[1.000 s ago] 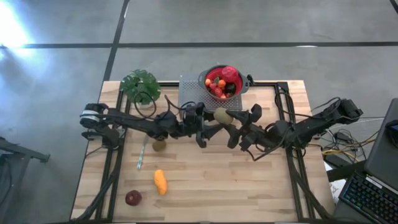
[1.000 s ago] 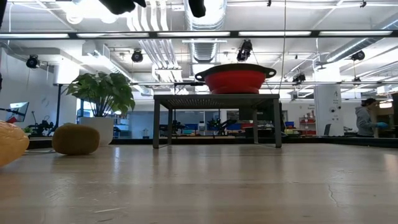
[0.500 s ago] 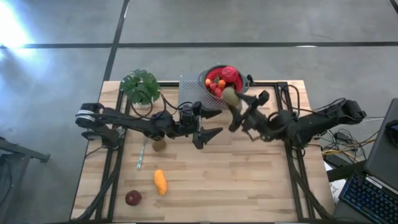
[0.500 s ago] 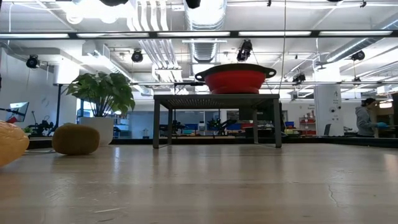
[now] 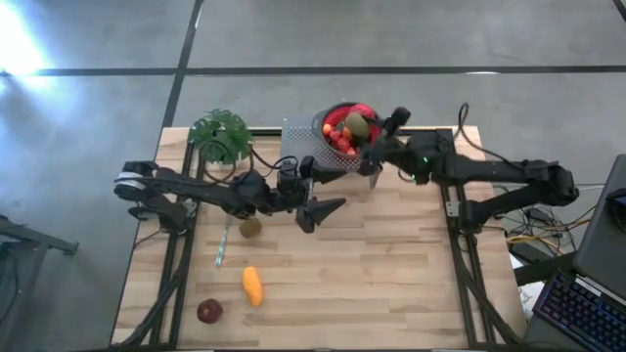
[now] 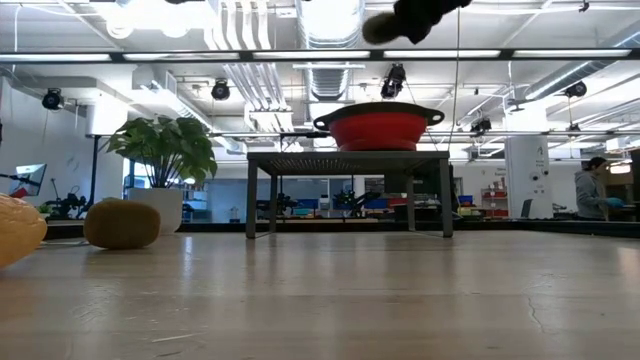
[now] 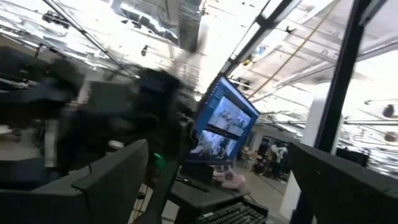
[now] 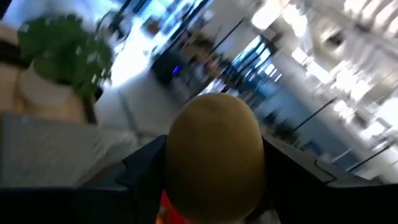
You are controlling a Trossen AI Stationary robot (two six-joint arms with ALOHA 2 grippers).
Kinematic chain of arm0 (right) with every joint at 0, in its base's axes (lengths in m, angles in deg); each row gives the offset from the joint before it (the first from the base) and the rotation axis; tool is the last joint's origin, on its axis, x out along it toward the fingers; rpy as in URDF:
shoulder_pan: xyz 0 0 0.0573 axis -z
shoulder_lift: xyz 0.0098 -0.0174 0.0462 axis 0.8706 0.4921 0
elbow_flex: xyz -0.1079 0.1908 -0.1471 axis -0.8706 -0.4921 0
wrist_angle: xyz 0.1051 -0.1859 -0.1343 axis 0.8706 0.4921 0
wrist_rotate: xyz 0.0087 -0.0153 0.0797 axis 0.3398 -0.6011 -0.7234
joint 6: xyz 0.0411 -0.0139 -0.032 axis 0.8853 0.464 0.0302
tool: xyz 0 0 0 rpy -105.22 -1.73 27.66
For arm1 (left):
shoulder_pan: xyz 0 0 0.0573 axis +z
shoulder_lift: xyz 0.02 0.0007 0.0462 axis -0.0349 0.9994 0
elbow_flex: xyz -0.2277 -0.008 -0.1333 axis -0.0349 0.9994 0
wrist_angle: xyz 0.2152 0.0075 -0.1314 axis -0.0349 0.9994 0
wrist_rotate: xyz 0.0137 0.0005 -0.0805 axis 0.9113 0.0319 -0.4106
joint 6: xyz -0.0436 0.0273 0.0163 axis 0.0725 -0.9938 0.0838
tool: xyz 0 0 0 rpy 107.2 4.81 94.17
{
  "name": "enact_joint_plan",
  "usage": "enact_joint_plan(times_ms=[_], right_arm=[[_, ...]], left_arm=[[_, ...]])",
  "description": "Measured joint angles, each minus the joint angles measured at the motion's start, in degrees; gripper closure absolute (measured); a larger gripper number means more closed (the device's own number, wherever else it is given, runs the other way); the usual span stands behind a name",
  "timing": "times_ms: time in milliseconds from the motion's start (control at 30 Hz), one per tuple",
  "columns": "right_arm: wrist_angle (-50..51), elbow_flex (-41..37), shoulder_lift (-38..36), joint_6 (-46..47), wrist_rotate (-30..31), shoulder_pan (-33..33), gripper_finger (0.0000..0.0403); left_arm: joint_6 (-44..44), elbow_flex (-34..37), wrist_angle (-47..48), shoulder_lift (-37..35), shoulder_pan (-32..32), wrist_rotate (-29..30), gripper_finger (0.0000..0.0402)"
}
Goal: Pick & Place Fruit
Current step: Put the kiwi into the strainer bowl on the shelf
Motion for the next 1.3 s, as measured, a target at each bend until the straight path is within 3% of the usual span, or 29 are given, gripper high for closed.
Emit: enact_joint_plan(times_ms=[133, 267, 500, 667, 1067, 1300], right_arm=[[19.15, 6.95, 0.17, 9.99, -10.23, 5.72, 0.0168], [29.75, 10.65, 0.17, 15.62, -18.86, 9.73, 0.0168], [32.42, 10.35, 1.18, 16.67, -20.89, 11.94, 0.0179], [28.78, 10.99, 4.87, 16.55, -21.09, 13.32, 0.0169], [33.73, 23.03, 19.76, 19.26, -20.79, 18.39, 0.018], [35.65, 27.33, 25.21, 19.68, -20.97, 19.1, 0.0156]], left_arm=[[-0.17, 0.02, -0.04, -0.7, 0.0, -3.02, 0.0012], [-1.77, 0.11, 0.27, -1.85, 0.0, -4.22, 0.0012], [-1.91, 0.34, 0.89, -3.31, 0.0, -4.2, 0.0012], [-3.8, 0.28, 0.66, -4.86, 0.0, -4.2, 0.0012], [-4.05, 0.44, 2.49, -6.12, 0.0, -4.2, 0.0012], [-3.86, 0.36, 2.35, -6.16, 0.0, -4.19, 0.0012]])
